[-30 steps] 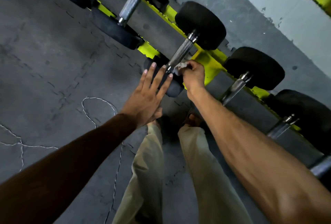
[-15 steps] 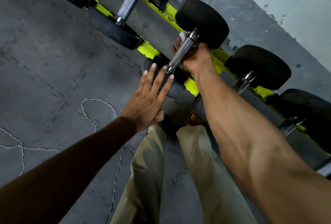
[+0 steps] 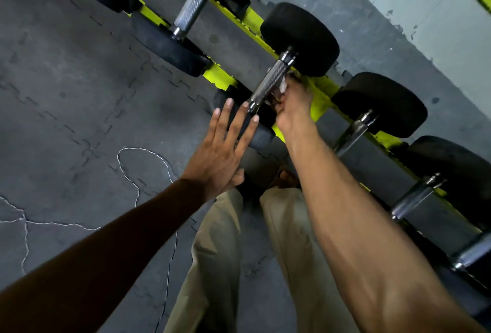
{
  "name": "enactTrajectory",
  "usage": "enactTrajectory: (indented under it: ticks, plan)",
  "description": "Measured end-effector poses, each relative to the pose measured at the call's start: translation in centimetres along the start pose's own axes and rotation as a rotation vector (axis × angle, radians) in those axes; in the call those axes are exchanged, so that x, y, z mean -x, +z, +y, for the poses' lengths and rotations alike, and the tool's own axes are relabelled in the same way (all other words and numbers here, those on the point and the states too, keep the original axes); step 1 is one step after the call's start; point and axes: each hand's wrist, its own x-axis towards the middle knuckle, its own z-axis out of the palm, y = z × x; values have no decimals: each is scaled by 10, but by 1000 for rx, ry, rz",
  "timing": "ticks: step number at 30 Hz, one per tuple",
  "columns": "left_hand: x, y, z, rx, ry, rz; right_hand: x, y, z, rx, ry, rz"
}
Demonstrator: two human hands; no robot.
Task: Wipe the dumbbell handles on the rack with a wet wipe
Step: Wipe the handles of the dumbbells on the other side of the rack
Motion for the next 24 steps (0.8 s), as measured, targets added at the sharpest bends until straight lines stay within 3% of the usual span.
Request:
enactTrajectory:
  ticks: [2, 7, 11, 17, 19, 22, 24]
  plan:
    - [0, -1, 2, -23, -10, -19, 6, -16, 14, 190, -278, 75]
    - [-2, -3, 3, -88, -30, -50, 18, -38, 13, 1235, -1085, -13]
    - [-3, -1, 6, -130, -48, -44, 12, -39, -14, 1466, -1534, -117]
    - [1, -4, 5, -147, -43, -80, 1, -34, -21, 1797, -1530, -95]
    - [3, -9, 4, -131, -50, -79, 19, -17, -19, 1982, -1444, -271]
    - [3, -17, 9, -80, -83, -61, 33, 18, -45, 2205, -1110, -725]
    - [5, -17, 13, -65, -98, -45, 28, 34, -66, 2302, -1024, -621]
